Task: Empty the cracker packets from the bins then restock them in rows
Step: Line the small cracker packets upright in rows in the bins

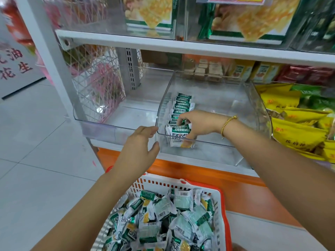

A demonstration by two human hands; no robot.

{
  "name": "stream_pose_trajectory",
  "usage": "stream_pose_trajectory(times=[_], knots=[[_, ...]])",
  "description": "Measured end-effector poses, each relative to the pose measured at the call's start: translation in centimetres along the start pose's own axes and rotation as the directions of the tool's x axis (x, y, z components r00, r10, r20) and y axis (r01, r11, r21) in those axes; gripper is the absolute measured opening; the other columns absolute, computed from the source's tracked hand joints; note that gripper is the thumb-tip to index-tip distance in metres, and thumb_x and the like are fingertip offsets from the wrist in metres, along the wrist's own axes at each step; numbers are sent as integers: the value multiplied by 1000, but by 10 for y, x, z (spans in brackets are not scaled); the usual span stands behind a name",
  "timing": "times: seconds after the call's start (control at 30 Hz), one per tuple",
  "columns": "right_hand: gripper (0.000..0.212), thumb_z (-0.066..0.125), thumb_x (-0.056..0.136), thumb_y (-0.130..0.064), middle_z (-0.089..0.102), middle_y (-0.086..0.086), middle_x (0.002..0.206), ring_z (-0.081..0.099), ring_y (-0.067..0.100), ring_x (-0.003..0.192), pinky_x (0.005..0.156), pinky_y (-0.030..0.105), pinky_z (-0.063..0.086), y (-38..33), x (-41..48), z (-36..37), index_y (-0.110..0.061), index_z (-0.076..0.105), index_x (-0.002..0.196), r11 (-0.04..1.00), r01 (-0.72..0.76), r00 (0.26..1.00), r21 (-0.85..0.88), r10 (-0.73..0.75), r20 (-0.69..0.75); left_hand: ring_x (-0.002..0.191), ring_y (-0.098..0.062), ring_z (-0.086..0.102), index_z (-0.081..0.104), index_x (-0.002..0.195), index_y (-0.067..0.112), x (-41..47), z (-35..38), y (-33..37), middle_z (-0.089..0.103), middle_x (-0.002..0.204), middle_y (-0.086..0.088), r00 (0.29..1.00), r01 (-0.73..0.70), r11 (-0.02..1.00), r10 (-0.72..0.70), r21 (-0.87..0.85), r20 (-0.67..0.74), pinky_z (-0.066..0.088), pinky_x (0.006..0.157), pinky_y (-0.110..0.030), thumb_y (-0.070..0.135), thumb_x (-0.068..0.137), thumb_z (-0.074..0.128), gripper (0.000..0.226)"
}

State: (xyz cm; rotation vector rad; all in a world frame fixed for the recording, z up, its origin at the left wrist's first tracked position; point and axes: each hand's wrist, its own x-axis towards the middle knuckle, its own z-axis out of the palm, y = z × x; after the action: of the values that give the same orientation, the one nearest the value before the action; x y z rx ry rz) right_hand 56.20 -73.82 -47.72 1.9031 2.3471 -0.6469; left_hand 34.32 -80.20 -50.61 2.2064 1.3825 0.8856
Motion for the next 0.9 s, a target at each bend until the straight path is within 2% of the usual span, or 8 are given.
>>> stream_pose_trajectory(times=[0.1, 0.2, 0.33, 0.47, 0.57, 0.63, 0.8, 0.9], knots=[[39, 77, 79, -28, 57, -2, 114, 59, 15, 104, 75, 24, 55, 2, -10, -7, -27, 63, 116, 954, 17, 999, 300, -27, 32, 102, -4, 48, 50, 136, 14, 0, 0, 0, 54, 125, -3, 1000, 1, 1000, -1, 6, 8, 37, 93, -17, 11, 91, 57, 45], [27, 70, 86, -23, 61, -4, 109, 59, 9, 100, 85, 30, 57, 3, -17, -10, -22, 68, 113, 860, -22, 988, 511, -60, 144, 105, -8, 51, 49, 136, 14, -1, 0, 2, 53, 127, -2, 1000, 12, 1000, -12, 10, 9, 36, 91, -15, 12, 92, 57, 45], [34, 76, 80, -16, 54, 13, 118, 58, 20, 95, 78, 32, 59, 1, -10, 2, -15, 59, 109, 893, -93, 995, 440, 67, 72, 112, -15, 54, 48, 137, 15, -2, 5, 3, 53, 130, -3, 999, 21, 1000, -21, 12, 45, 36, 93, -16, 14, 92, 57, 46], [47, 78, 70, -51, 58, 2, 87, 52, 15, 71, 57, 24, 50, -6, -3, 13, -13, 56, 88, 964, -158, 987, 215, 154, 34, 112, -15, 54, 49, 136, 13, -1, 6, 1, 55, 128, -5, 999, 17, 1000, -18, 14, 39, 37, 94, -16, 14, 92, 57, 45], [70, 63, 65, -78, 68, -2, 103, 61, 17, 84, 77, 33, 55, -10, 10, 28, -24, 63, 109, 994, -108, 994, -1, 108, 30, 113, -15, 54, 50, 136, 13, 0, 6, 0, 56, 127, -5, 999, 9, 1000, -10, 22, 37, 38, 96, -18, 14, 91, 58, 45], [84, 55, 54, -90, 70, -1, 107, 68, 20, 86, 79, 38, 58, -7, 15, 29, -30, 62, 113, 988, -155, 984, 13, 154, 90, 114, -15, 54, 50, 136, 13, 0, 6, 0, 56, 128, -5, 999, 4, 1000, -5, 19, 40, 38, 96, -18, 15, 92, 57, 45], [49, 74, 77, -45, 71, 14, 96, 72, 23, 69, 68, 32, 61, 8, 0, 5, -4, 65, 102, 794, -453, 877, 406, 316, 362, 114, -14, 53, 49, 136, 13, 0, 3, -1, 55, 128, -5, 999, -1, 1000, 0, 19, 37, 38, 95, -18, 15, 92, 57, 45], [40, 79, 65, -24, 69, 18, 111, 72, 18, 70, 70, 22, 55, 14, -4, 5, -3, 66, 97, 686, -537, 818, 492, 279, 503, 114, -14, 53, 49, 136, 13, 1, 3, -1, 55, 128, -5, 999, 0, 1000, 0, 16, 45, 38, 96, -19, 15, 92, 56, 45]])
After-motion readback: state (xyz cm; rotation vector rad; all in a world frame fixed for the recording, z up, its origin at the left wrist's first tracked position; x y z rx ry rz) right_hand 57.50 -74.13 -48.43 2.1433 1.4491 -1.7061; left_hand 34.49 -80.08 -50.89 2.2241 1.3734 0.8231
